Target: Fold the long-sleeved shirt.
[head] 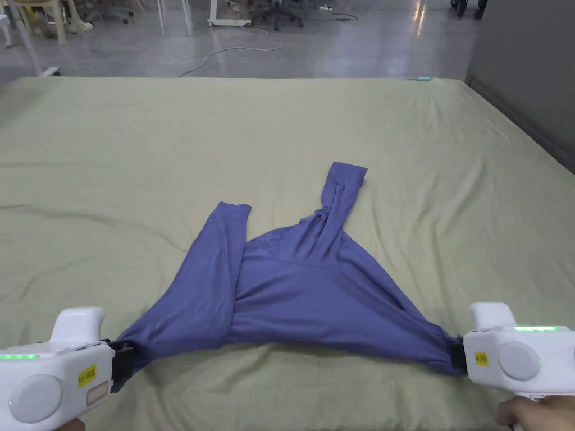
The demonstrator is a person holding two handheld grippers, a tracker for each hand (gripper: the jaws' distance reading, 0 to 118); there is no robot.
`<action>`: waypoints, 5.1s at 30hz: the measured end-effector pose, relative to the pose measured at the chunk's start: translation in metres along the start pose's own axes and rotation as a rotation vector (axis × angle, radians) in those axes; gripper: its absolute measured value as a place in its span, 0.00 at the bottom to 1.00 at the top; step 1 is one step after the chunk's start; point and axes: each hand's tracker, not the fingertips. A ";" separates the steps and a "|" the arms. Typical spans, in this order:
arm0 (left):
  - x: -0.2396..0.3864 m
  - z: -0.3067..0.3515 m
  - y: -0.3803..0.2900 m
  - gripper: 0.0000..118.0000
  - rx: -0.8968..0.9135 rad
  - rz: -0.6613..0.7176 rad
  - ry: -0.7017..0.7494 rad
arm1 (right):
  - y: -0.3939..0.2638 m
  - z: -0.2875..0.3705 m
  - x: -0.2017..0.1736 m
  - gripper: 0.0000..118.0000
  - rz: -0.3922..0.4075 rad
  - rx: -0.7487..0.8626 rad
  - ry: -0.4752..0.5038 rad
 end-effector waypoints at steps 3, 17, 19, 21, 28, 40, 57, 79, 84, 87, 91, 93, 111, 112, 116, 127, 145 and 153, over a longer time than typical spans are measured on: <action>0.004 -0.001 0.005 0.09 -0.011 -0.023 -0.012 | 0.006 0.004 -0.003 0.15 0.017 -0.003 -0.002; 0.042 0.048 0.029 0.00 0.134 -0.086 -0.047 | 0.015 0.087 0.014 0.00 -0.069 0.159 -0.013; 0.048 0.046 0.031 0.00 0.114 -0.108 -0.087 | 0.014 0.085 0.013 0.00 -0.088 0.138 -0.017; 0.054 0.043 0.031 0.00 0.115 -0.126 -0.071 | 0.013 0.082 0.014 0.16 -0.085 0.124 -0.021; 0.061 0.034 0.035 0.00 0.090 -0.144 -0.097 | 0.006 0.029 0.012 0.70 -0.070 -0.027 -0.049; 0.112 -0.034 0.118 0.54 0.074 -0.269 -0.194 | 0.011 -0.011 0.004 0.05 -0.048 -0.041 0.030; 0.175 -0.292 0.229 0.81 -0.400 -0.370 -0.142 | 0.012 -0.024 0.001 0.05 -0.056 -0.071 0.036; 0.113 -0.050 0.384 0.00 0.279 -0.143 -0.262 | 0.257 0.115 0.014 0.05 -0.022 0.445 0.090; 0.102 0.034 0.495 0.00 0.499 -0.121 -0.169 | 0.410 0.185 0.006 0.05 0.028 0.608 0.066; 0.102 0.082 0.557 0.00 0.592 -0.109 -0.114 | 0.492 0.226 0.004 0.05 0.017 0.660 0.049; 0.109 0.140 0.609 0.00 0.703 -0.107 -0.029 | 0.566 0.265 0.008 0.05 0.018 0.716 0.099; 0.111 0.162 0.622 0.00 0.777 -0.093 -0.043 | 0.586 0.281 0.007 0.05 0.036 0.710 0.025; 0.091 0.015 0.522 0.00 0.501 -0.129 -0.001 | 0.513 0.110 -0.015 0.05 0.003 0.449 0.087; 0.087 -0.006 0.506 0.00 0.468 -0.110 0.000 | 0.501 0.089 -0.017 0.05 0.012 0.408 0.083; 0.074 -0.081 0.441 0.00 0.308 -0.038 -0.003 | 0.447 0.010 -0.031 0.06 0.068 0.286 0.044; 0.077 -0.077 0.380 0.00 0.302 -0.043 0.053 | 0.382 -0.012 -0.027 0.06 0.018 0.272 0.061; 0.086 0.015 0.017 0.00 0.129 0.140 0.058 | 0.033 0.041 -0.021 0.06 0.029 0.159 0.076; 0.097 0.054 -0.073 0.00 -0.025 0.072 0.118 | -0.057 0.058 -0.022 0.06 0.084 0.022 0.051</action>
